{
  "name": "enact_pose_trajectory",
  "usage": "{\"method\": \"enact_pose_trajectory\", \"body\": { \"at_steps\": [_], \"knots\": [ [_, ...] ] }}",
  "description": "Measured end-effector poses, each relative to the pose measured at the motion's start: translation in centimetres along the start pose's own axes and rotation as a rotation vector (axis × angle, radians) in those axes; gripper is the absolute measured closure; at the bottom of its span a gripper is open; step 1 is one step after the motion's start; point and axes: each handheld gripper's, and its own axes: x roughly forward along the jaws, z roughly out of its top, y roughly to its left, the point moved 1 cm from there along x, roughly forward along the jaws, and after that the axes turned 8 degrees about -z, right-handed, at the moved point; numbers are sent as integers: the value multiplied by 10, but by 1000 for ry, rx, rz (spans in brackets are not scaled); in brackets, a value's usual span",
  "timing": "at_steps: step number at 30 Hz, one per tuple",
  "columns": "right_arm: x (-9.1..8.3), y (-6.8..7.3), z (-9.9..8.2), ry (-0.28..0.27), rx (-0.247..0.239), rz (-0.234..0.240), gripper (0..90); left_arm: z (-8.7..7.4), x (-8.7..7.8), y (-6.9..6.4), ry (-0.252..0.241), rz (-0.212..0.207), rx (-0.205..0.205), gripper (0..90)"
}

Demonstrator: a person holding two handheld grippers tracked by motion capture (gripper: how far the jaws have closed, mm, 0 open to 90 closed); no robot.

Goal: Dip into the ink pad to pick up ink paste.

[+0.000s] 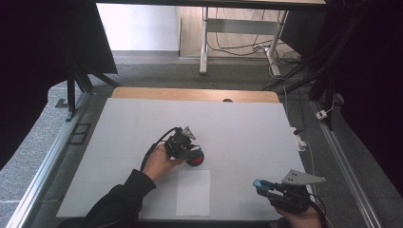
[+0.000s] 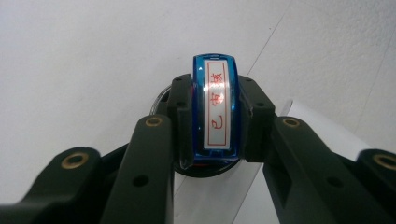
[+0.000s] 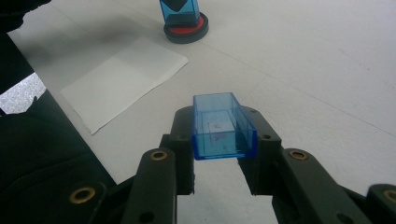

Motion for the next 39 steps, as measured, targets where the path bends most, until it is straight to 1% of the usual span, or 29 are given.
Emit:
{"method": "enact_pose_trajectory", "body": {
  "at_steps": [1,6,9,11,13,17,23,26,31,36,39],
  "knots": [
    [0,0,0,-1,1,0,690,1,0,0,3,2,1,706],
    [0,-1,0,-3,4,1,690,3,0,-3,18,17,35,705],
    [0,-1,0,-4,4,2,690,4,0,-4,16,24,35,704],
    [-1,-1,0,-1,3,1,690,4,0,-4,18,29,43,703],
    [-1,-1,0,-2,2,1,690,5,-2,-4,6,24,42,703],
    [-1,-1,0,-3,5,5,690,7,-8,-4,-23,8,32,703],
    [-1,-1,0,-3,5,5,690,9,-16,-3,-64,-28,-1,702],
    [-1,-1,0,-2,3,1,689,9,-15,-3,-55,-22,-5,702],
    [-1,-1,0,-3,4,6,689,6,-10,1,-43,-21,-32,702],
    [-1,-1,0,-3,1,4,689,4,-5,3,-31,-23,-37,702],
    [-1,-1,0,-3,2,4,689,3,-2,3,-17,-15,-33,702]
  ]
}}
